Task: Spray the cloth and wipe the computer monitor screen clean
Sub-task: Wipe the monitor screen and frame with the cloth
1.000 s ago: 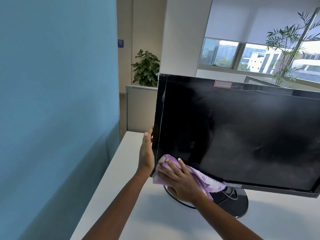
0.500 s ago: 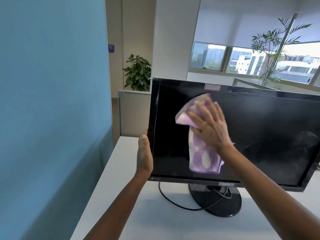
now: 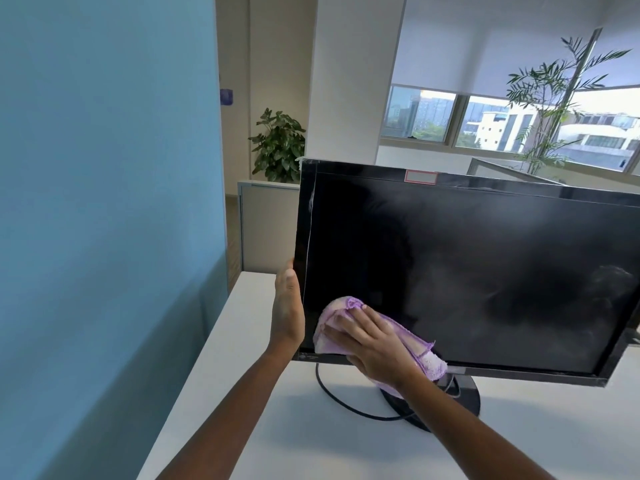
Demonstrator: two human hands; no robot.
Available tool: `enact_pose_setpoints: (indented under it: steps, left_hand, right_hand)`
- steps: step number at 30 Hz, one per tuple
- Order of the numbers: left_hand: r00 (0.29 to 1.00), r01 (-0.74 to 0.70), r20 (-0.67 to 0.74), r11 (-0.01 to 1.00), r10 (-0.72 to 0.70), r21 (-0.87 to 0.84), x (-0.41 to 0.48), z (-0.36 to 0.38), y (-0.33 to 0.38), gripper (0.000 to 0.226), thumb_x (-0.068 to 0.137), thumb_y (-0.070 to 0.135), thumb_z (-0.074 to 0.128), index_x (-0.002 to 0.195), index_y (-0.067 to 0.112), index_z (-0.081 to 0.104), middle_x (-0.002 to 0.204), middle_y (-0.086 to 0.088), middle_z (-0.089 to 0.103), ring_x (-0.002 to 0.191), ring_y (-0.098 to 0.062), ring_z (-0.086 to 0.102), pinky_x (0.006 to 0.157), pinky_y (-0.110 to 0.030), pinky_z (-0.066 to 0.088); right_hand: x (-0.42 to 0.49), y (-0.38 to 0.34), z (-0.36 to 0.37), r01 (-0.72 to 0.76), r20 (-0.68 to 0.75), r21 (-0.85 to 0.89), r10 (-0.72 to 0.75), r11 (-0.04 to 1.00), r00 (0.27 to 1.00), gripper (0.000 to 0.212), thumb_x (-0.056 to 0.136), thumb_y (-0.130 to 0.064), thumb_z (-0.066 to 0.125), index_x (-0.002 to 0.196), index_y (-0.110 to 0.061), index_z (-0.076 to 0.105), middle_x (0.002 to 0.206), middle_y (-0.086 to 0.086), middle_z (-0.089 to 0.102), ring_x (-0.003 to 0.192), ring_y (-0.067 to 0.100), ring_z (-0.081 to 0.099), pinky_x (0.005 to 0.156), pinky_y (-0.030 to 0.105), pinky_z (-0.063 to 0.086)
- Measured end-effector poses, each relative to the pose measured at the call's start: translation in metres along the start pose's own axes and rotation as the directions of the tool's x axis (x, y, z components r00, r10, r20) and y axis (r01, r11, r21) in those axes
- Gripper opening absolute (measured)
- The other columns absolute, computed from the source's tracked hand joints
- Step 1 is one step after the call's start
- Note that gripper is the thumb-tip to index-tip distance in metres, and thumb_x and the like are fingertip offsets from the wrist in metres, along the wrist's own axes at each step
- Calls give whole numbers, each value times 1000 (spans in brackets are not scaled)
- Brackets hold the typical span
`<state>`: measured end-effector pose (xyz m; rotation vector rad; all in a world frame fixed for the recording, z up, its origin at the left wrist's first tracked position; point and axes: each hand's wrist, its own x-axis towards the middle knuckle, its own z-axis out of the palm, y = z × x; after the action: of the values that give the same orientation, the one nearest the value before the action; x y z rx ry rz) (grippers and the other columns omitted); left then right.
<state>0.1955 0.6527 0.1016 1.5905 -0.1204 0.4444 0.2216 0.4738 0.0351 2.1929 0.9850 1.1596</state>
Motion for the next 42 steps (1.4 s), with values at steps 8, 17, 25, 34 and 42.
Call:
enact_pose_setpoints:
  steps: [8,17,25,34,42]
  left_hand:
    - [879,-467,155,746,452,475,27,-5,47,58,93,38,17,145,14,9,157,-4,4,143,-10,-3,117,-25,2]
    - [764,-601,338,418,549,681,79,13,111,60,93,42,18,145,11,11,157,-8,7,144,-16,-5,118,-36,-6]
    - [807,-551,273,500,524,668,85,17,113,69,93,47,2,140,5,29,150,-11,31,145,-21,12,117,-31,-4]
    - [801,-548,245,503,547,669,79,19,117,56,92,32,19,138,5,35,145,-13,38,142,-23,20,118,-31,0]
    - [807,-522,195,520,557,676,76,23,118,53,92,33,21,132,4,40,139,-14,44,137,-25,30,119,-33,6]
  right_hand:
    - [26,73,-38,104,-97,-57,-109,993,989,45,75,-31,61,119,-26,62,119,-2,65,112,25,61,105,47,35]
    - [62,153,-71,-246,-220,-4,239,969,946,45,90,-34,45,130,-15,53,135,13,54,126,37,47,105,53,31]
    - [41,84,-36,-79,-26,64,81,995,996,62,76,-31,53,136,-21,46,142,6,46,135,30,29,111,50,24]
    - [43,115,-47,197,2,-64,-198,978,980,66,69,-38,70,132,-28,50,139,-2,51,130,23,46,108,50,28]
    - [86,161,-71,-79,-148,-13,76,997,986,52,91,-38,39,139,-16,40,146,12,40,137,29,21,114,43,13]
